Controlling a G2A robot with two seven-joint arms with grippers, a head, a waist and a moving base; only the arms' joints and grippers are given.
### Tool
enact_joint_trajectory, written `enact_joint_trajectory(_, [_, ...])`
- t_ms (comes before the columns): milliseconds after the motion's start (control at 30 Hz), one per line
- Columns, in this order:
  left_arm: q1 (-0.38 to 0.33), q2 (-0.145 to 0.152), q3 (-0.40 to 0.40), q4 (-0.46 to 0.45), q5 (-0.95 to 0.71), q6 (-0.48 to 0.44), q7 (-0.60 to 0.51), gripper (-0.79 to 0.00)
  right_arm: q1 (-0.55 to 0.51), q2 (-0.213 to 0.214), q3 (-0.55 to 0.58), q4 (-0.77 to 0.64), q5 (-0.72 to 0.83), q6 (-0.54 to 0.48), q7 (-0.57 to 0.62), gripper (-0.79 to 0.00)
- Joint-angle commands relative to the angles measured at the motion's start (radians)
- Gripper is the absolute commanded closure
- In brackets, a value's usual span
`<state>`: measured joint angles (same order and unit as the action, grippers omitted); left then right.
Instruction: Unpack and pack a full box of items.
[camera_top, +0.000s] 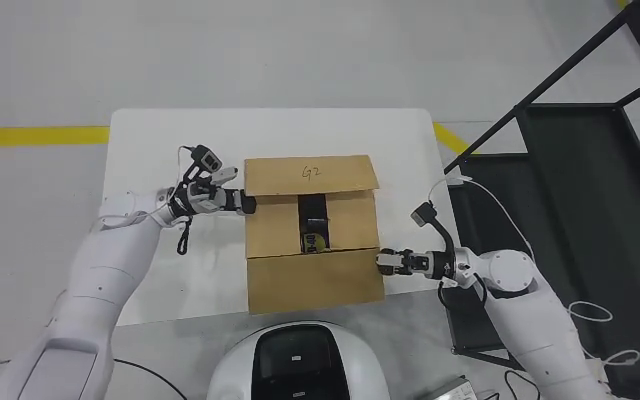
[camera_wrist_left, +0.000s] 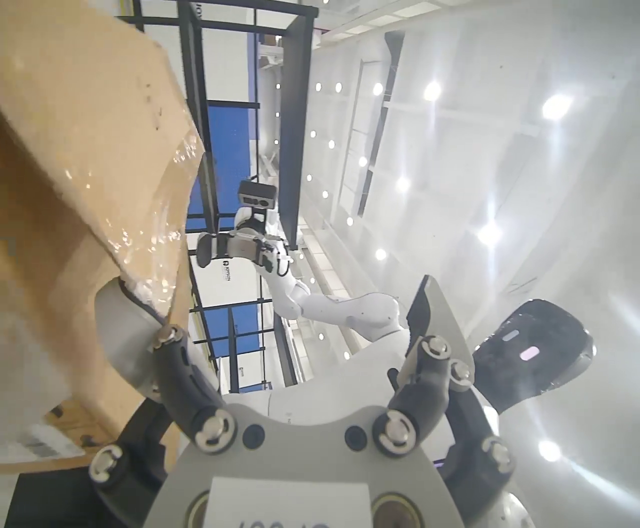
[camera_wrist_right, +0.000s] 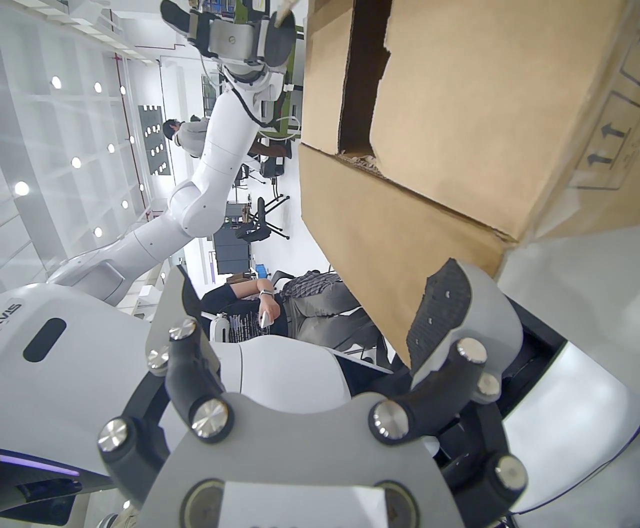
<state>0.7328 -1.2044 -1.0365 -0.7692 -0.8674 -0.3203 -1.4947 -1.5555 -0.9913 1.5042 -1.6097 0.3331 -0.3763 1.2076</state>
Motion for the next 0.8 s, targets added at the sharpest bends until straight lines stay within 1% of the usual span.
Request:
enact_joint_trajectory(0, [-0.025, -0.011, 0.002, 0.013, -0.039, 0.001, -0.006, -0.785, -0.002, 0.002, 0.004, 0.003, 0.003, -0.001, -0.003, -0.785])
enact_joint_trajectory(133, [-0.078, -0.034, 0.016, 0.05, -0.073, -0.013, 0.008, -0.785, -0.002, 0.004, 0.009, 0.015, 0.005, 0.002, -0.011, -0.785])
enact_joint_trajectory(267, [-0.137, -0.065, 0.035, 0.112, -0.102, -0.058, 0.053, -0.785, 0.003, 0.006, 0.011, 0.025, 0.001, 0.003, -0.024, -0.785])
enact_joint_trajectory(400, [-0.195, -0.1, 0.06, 0.21, -0.1, -0.134, 0.137, -0.785, 0.005, 0.008, 0.015, 0.038, -0.004, 0.006, -0.042, -0.785])
enact_joint_trajectory(533, [-0.247, -0.135, 0.094, 0.304, -0.062, -0.203, 0.214, -0.785, 0.003, 0.011, 0.02, 0.05, -0.01, 0.01, -0.058, -0.785])
enact_joint_trajectory(767, [-0.304, -0.18, 0.133, 0.427, 0.018, -0.297, 0.341, -0.785, 0.011, 0.014, 0.025, 0.074, -0.019, 0.021, -0.082, -0.785])
